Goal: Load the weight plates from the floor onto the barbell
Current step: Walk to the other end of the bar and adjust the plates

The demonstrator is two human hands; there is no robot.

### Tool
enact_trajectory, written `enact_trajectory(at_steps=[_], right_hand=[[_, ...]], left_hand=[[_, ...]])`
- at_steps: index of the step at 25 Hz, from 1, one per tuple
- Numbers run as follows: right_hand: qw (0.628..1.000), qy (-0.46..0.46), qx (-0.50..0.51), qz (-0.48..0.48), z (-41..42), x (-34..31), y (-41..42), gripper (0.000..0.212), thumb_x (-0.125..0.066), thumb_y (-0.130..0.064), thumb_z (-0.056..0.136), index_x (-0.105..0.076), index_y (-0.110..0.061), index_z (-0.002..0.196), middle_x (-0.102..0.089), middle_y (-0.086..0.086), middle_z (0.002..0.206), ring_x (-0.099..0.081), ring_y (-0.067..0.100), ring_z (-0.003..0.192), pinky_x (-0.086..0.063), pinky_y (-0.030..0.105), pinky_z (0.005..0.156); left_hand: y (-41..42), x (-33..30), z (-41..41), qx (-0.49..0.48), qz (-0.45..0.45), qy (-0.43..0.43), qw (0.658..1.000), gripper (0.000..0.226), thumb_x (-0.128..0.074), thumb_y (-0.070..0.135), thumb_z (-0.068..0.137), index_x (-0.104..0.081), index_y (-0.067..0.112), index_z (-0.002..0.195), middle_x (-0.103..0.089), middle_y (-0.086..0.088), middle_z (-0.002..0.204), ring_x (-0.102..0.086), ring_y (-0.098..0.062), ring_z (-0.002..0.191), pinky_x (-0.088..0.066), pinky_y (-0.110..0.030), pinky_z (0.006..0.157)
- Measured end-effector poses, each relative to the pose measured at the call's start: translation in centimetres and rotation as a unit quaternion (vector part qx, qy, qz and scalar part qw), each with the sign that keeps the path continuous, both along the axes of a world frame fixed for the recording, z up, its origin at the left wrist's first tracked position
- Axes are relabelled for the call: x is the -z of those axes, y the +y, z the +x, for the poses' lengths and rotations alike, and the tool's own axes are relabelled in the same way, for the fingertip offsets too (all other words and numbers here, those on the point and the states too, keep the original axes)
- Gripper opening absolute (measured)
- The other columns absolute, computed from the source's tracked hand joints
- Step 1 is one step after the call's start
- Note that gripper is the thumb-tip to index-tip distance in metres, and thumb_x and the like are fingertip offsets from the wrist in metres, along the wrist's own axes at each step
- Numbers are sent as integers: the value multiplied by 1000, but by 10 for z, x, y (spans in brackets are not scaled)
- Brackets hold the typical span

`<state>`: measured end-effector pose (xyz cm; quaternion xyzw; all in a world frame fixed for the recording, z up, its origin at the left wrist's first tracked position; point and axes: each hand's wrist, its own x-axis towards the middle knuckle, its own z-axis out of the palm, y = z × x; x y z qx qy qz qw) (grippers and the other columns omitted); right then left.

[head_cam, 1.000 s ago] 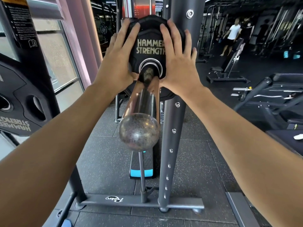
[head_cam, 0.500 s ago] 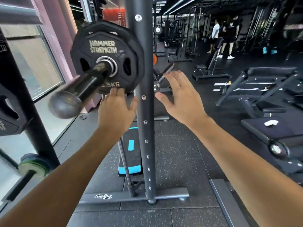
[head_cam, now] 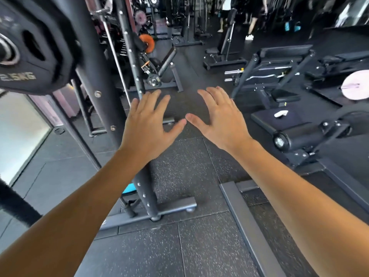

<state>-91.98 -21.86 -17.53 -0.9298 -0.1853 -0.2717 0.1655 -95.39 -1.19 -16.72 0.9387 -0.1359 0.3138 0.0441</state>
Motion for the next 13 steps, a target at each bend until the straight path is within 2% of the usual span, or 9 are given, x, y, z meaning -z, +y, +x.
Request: enact_trajectory(at_steps=[5, 13], right_hand=[[999, 32, 20, -12, 49, 32, -26, 85, -30, -76, 91, -42, -17, 149, -43, 7, 153, -29, 30, 149, -35, 54, 114], [994, 88, 64, -17, 197, 62, -52, 89, -27, -81, 89, -37, -19, 152, -39, 5, 157, -24, 28, 151, -33, 56, 116]], left_hand=[[-20, 23, 52, 13, 11, 19, 1000, 84, -38, 72, 93, -52, 7, 145, -50, -15, 149, -45, -34, 141, -32, -57, 117], [-10, 58, 220, 32, -12, 70, 997, 91, -29, 76, 93, -47, 6, 148, -45, -15, 153, -40, -36, 144, -32, -58, 116]])
